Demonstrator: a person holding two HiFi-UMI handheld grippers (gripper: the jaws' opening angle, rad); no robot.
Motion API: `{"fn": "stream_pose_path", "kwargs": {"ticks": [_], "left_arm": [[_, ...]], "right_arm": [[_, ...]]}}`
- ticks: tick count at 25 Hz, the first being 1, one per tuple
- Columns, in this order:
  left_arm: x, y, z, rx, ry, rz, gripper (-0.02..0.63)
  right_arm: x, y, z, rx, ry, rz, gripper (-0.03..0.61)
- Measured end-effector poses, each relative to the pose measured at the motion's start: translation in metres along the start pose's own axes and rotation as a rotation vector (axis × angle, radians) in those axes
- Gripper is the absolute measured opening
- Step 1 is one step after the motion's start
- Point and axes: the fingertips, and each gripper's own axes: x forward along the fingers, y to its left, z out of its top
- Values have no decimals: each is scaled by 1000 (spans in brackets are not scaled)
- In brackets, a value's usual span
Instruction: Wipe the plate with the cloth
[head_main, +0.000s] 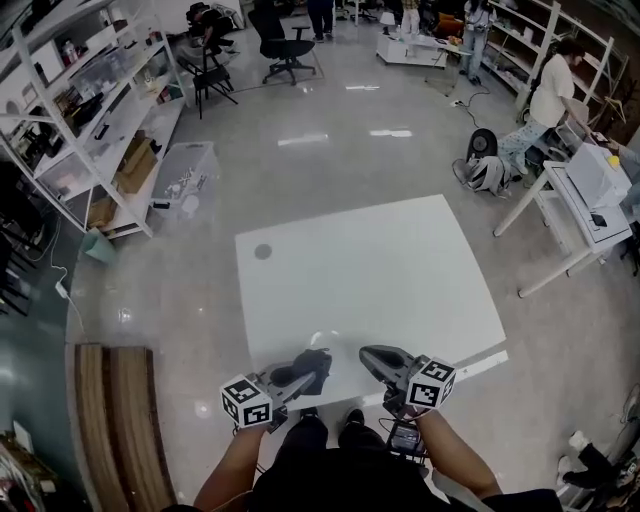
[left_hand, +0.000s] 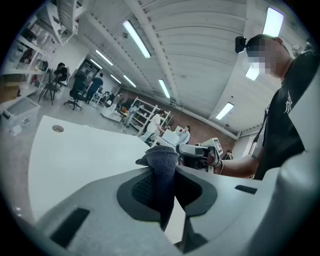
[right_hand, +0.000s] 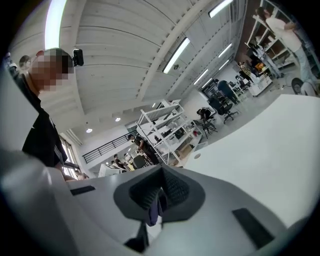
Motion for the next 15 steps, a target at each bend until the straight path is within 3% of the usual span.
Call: {"fn": "stream_pose_path", "kwargs": {"ticks": [9,15], "left_arm": [[-7,2,-7,-18,-16,45,54],[-9,2,-9,-40,-81,72,54]], "right_arm": [[-1,-7,-3,-5,-1,-19,3],[-4,-8,-8,-34,22,-11,3]]}}
